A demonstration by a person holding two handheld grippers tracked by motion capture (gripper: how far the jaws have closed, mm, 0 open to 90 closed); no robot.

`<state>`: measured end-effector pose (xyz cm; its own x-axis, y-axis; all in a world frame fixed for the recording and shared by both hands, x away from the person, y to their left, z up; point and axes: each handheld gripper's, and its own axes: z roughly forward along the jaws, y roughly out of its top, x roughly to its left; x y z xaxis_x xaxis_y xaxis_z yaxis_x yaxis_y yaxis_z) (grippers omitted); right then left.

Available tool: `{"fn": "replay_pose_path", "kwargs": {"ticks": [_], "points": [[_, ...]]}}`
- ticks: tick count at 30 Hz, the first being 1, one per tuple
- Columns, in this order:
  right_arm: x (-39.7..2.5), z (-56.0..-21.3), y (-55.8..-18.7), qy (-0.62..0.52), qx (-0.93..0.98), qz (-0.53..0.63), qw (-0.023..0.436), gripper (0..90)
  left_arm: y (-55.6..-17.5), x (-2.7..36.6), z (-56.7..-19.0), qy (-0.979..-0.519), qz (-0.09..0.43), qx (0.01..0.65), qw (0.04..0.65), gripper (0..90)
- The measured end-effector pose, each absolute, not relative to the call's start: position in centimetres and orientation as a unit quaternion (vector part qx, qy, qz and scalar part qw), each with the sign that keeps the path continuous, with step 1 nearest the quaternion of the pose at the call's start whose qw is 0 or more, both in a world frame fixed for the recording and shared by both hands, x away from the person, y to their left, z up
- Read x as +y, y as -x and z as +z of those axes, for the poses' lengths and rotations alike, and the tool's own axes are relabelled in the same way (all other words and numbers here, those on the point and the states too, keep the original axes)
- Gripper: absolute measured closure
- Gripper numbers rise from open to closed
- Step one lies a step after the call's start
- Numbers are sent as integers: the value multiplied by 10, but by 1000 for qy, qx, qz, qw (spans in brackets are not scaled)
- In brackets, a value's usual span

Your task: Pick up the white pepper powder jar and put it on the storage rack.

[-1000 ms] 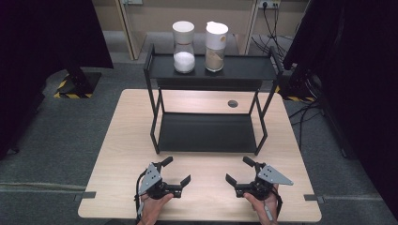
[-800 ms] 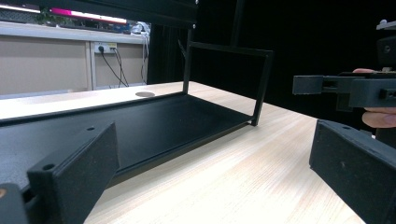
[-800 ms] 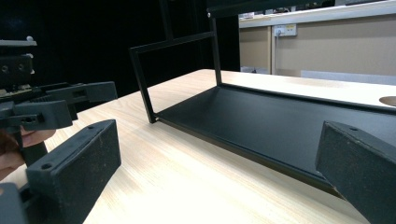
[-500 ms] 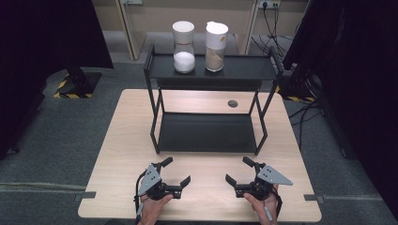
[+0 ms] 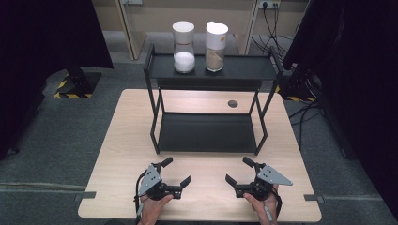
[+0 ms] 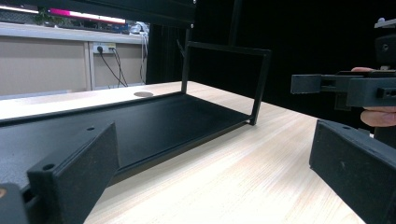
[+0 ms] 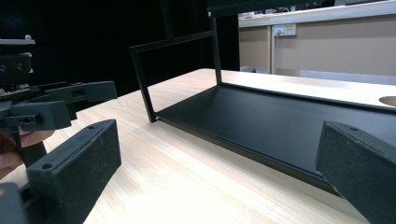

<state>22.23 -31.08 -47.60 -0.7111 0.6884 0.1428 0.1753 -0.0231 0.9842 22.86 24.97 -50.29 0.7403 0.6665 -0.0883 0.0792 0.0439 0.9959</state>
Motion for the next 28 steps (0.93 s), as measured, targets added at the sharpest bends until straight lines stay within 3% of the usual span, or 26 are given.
{"fn": "replay_pose_path", "kwargs": {"ticks": [28], "points": [[-311, -476, -223, -325, 668, 639, 200, 5, -229, 250, -503, -655, 223, 284, 664, 10]]}}
